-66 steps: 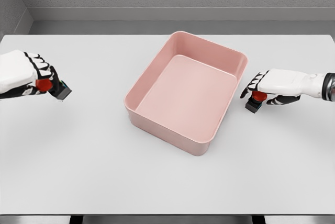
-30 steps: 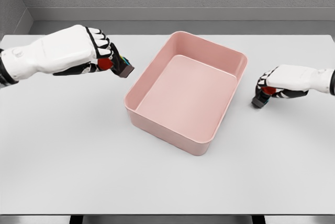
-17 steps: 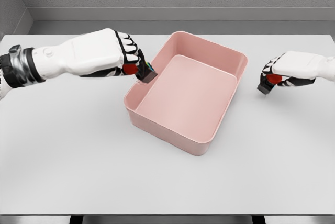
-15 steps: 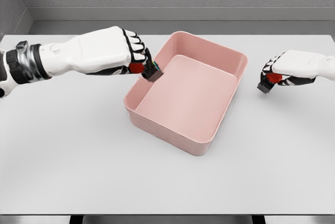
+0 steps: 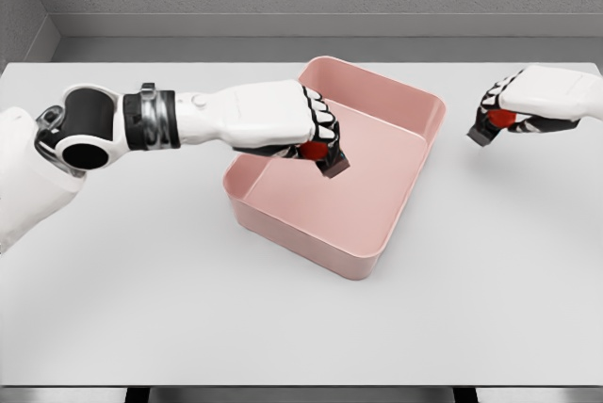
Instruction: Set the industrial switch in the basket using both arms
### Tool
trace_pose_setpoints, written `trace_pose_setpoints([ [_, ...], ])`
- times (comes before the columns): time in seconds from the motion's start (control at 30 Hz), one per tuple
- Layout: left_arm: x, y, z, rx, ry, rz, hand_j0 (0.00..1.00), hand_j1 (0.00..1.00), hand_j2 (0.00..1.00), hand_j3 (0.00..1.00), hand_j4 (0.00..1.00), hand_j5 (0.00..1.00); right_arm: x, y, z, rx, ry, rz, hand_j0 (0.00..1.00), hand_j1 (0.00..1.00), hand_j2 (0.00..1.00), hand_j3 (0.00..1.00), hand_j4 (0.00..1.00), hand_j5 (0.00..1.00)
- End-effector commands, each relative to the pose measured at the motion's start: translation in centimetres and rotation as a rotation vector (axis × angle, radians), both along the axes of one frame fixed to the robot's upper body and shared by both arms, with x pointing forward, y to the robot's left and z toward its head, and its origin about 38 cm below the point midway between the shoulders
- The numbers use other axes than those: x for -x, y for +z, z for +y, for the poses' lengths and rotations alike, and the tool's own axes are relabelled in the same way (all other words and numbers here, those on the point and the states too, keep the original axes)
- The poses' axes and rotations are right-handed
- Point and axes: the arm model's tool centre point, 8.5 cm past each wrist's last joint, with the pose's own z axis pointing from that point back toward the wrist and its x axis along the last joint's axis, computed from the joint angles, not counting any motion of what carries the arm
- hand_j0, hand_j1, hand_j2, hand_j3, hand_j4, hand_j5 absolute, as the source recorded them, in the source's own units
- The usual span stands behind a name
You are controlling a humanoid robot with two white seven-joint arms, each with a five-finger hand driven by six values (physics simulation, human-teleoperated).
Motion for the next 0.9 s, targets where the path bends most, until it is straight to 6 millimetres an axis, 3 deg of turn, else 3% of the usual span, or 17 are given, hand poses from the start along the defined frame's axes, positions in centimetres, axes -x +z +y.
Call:
trace_pose_setpoints([
  [0.0,-0.5,-2.0,-1.3,-0.022,-0.003,0.052,0.44,0.44,0.44,0.44,0.44,0.44,0.2,0.7,-0.5,-0.007,-0.008,-0.009,0.51,0.51,0.51,0.51,0.51,0.51],
  [0.07,-1.2,-2.9,-1.6,-0.035,0.015,0.066,0.44,0.44,0.44,0.44,0.44,0.44,0.4,1.0,-0.7,-0.007,-0.010,-0.012,0.51,0.51,0.51,0.51,0.51,0.51],
  [0.23,-1.4,-2.9,-1.5,-0.033,0.021,0.068,0.46,0.46,0.46,0.46,0.46,0.46,0.8,1.9,-0.6,-0.017,0.002,-0.023,0.51,0.51,0.51,0.51,0.51,0.51],
  [0.33,-1.5,-2.7,-1.4,-0.029,0.023,0.062,0.67,0.67,0.67,0.67,0.67,0.67,0.9,2.5,-0.1,-0.020,0.018,-0.038,0.51,0.51,0.51,0.51,0.51,0.51],
  [0.43,-1.5,-2.5,-1.3,-0.025,0.023,0.058,1.00,1.00,1.00,1.00,1.00,1.00,1.1,3.3,0.2,-0.033,0.033,-0.047,0.51,0.51,0.51,0.51,0.51,0.51],
  [0.7,-1.3,-1.7,-1.3,-0.002,0.014,0.050,1.00,1.00,1.00,1.00,1.00,1.00,1.5,4.9,0.3,-0.051,0.043,-0.070,0.51,0.51,0.51,0.51,0.51,0.51],
  [0.77,-0.9,1.0,1.3,0.044,0.021,0.019,1.00,1.00,1.00,1.00,1.00,1.00,1.6,5.2,0.7,-0.058,0.057,-0.075,0.51,0.51,0.51,0.51,0.51,0.51],
  [0.87,1.2,2.5,5.2,-0.004,-0.001,0.098,1.00,1.00,1.00,1.00,1.00,1.00,1.5,5.4,1.3,-0.069,0.069,-0.080,0.51,0.51,0.51,0.51,0.51,0.51],
])
